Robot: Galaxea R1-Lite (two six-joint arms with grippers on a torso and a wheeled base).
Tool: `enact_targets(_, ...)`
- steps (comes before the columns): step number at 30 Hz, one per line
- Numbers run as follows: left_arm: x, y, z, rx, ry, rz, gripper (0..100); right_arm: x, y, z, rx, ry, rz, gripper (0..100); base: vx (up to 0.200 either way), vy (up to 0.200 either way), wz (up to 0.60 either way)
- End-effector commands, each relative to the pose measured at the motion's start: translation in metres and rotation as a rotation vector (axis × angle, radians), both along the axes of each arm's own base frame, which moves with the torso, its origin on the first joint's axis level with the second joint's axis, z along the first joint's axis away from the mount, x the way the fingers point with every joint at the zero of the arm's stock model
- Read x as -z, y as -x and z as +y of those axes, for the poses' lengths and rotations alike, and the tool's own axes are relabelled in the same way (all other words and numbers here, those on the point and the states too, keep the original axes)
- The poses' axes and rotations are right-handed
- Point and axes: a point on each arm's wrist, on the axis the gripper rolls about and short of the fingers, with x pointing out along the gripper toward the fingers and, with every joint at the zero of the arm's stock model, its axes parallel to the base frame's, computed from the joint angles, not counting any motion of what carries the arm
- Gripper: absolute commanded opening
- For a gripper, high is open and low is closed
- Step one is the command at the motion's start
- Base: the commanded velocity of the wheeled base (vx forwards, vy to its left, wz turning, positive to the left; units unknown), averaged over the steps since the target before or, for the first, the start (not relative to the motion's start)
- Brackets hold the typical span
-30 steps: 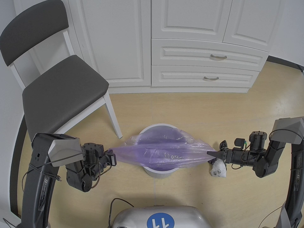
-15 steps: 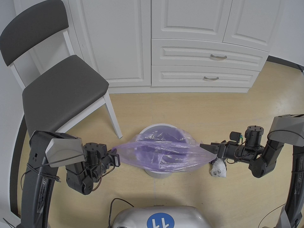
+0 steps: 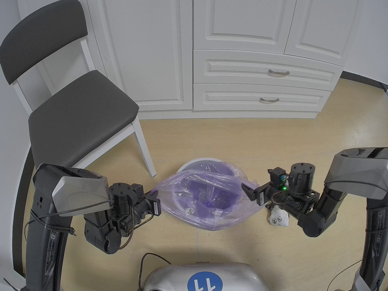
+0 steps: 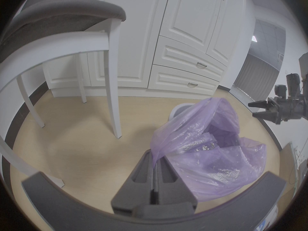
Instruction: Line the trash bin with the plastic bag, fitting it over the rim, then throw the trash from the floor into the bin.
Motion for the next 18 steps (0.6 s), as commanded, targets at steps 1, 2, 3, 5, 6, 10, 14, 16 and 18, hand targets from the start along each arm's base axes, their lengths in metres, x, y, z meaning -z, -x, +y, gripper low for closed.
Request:
enact_targets(1,0.024,-0.013,0.021,-0.043,-0.004,0.033,0,0.042,0.000,0.035,-0.052,0.108,0.023,100,0.000,0.000,0.00)
enact_targets(2,0.024,-0.013,0.021,-0.043,-0.004,0.033,0,0.042,0.000,0.035,-0.052,0.108,0.023,100,0.000,0.000,0.00)
enact_targets(3,0.026,-0.016,0.025,-0.048,-0.003,0.036,0,0.046,0.000,0.035,-0.052,0.111,0.030,100,0.000,0.000,0.00)
enact_targets(5,0.035,-0.020,0.030,-0.057,-0.004,0.046,0,0.051,-0.002,0.035,-0.053,0.114,0.038,100,0.000,0.000,0.00)
enact_targets(6,0.037,-0.021,0.030,-0.059,-0.004,0.047,0,0.052,-0.003,0.036,-0.053,0.114,0.037,100,0.000,0.000,0.00)
enact_targets(10,0.038,-0.021,0.029,-0.056,-0.004,0.051,0,0.053,-0.005,0.036,-0.052,0.112,0.038,100,0.000,0.000,0.00)
enact_targets(14,0.033,-0.020,0.029,-0.054,0.003,0.035,100,0.058,-0.014,0.038,-0.037,0.104,0.022,100,0.000,0.000,0.00)
enact_targets(16,0.031,-0.021,0.029,-0.054,0.007,0.028,100,0.058,-0.017,0.039,-0.026,0.100,0.012,100,0.000,0.000,0.00)
enact_targets(18,0.030,-0.021,0.030,-0.056,0.008,0.026,100,0.059,-0.019,0.039,-0.018,0.099,0.009,100,0.000,0.000,0.00)
